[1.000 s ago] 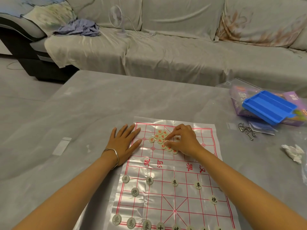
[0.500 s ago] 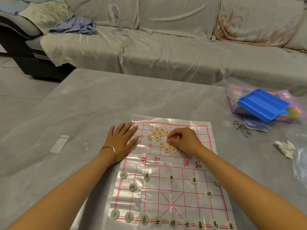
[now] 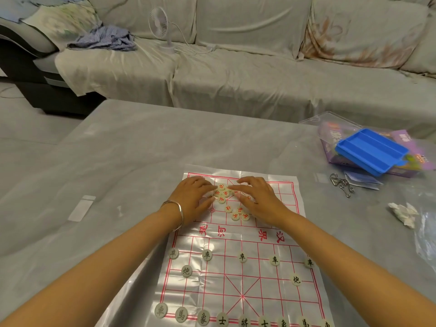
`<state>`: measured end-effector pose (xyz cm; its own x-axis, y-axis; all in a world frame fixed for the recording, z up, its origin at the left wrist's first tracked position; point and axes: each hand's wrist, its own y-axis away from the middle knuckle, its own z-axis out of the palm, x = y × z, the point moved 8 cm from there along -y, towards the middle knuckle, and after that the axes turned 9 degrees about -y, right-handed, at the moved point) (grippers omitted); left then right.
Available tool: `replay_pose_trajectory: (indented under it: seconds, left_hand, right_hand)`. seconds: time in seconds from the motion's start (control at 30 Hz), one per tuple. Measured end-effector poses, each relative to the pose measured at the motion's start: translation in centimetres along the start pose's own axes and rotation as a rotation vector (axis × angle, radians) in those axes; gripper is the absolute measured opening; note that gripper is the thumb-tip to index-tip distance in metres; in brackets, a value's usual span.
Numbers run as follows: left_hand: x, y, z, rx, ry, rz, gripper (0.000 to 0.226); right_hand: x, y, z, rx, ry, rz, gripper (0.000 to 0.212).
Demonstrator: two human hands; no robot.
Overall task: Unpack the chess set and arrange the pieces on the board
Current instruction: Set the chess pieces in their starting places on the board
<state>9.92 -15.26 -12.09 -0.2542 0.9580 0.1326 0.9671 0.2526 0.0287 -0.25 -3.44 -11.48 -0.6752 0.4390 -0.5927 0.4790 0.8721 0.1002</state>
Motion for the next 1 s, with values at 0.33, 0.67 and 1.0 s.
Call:
replay_pose_trajectory:
  seconds: [0.33, 0.67, 1.0]
  left_hand:
    - [-1.0, -2.4, -0.2, 0.042, 0.321, -0.296, 0.028]
    - [-5.4, 1.4, -2.1, 0.185, 0.701, -0.406, 0.017]
    - [-3.5, 3.5, -1.3, 0.074, 0.693, -0.288, 0.02]
  right_hand:
    - [1.4, 1.1, -2.2, 0.161, -0.214, 0.04, 0.029]
    - [-3.8, 1.1, 2.0, -0.105, -0.053, -0.141, 0.044]
    - [-2.0, 0.1, 5.4, -0.178, 0.313, -0.226, 0.061]
